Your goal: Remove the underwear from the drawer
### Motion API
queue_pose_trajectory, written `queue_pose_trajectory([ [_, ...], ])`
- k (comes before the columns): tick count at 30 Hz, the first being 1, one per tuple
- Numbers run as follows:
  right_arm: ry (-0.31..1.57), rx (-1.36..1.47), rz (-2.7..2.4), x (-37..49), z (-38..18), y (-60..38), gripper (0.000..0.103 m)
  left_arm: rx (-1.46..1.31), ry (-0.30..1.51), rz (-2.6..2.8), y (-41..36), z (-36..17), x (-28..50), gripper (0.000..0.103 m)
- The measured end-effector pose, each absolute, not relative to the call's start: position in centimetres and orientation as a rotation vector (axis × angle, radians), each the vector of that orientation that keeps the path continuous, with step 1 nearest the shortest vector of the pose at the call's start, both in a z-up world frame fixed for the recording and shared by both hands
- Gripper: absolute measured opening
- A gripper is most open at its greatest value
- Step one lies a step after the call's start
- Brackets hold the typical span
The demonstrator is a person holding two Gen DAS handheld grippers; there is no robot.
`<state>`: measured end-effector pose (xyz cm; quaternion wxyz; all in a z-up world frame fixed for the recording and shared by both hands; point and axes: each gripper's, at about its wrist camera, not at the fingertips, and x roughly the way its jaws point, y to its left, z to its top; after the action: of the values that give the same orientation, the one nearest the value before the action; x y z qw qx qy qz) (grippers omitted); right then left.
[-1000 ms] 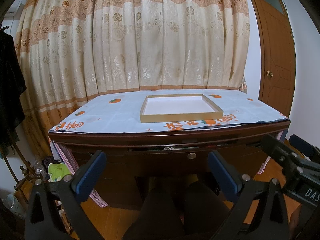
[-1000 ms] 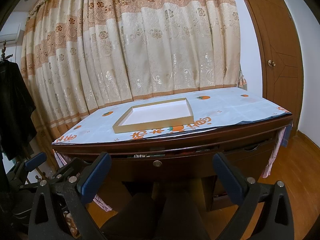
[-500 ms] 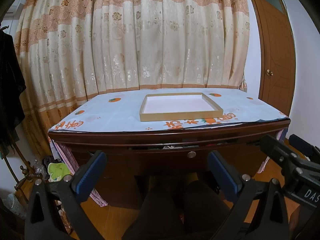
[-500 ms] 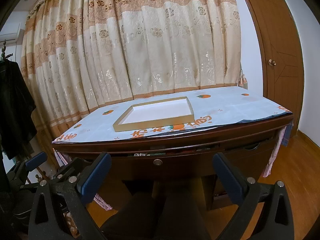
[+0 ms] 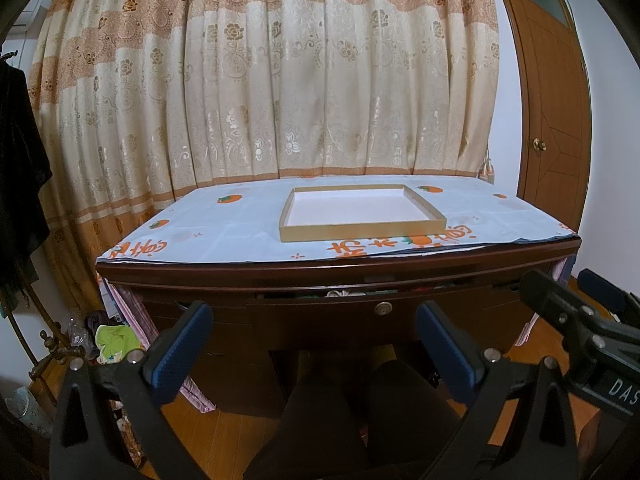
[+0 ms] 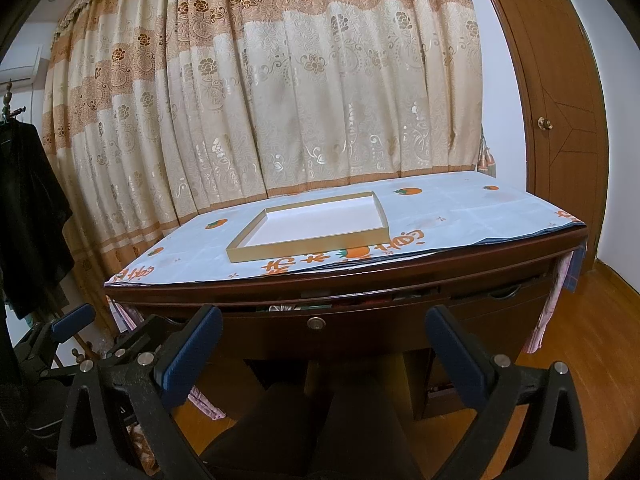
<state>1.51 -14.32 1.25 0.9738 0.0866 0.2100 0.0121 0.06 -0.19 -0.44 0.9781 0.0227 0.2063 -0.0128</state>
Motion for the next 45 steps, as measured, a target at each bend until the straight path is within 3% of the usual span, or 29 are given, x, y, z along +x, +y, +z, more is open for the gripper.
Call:
queue_pose_trajectory([
  [45,0.411,0.163,0.036,4.4,1.1,-17.3,0.103,0.049,0.499,-0.009,0.4,-2.1,4.4,0.103],
])
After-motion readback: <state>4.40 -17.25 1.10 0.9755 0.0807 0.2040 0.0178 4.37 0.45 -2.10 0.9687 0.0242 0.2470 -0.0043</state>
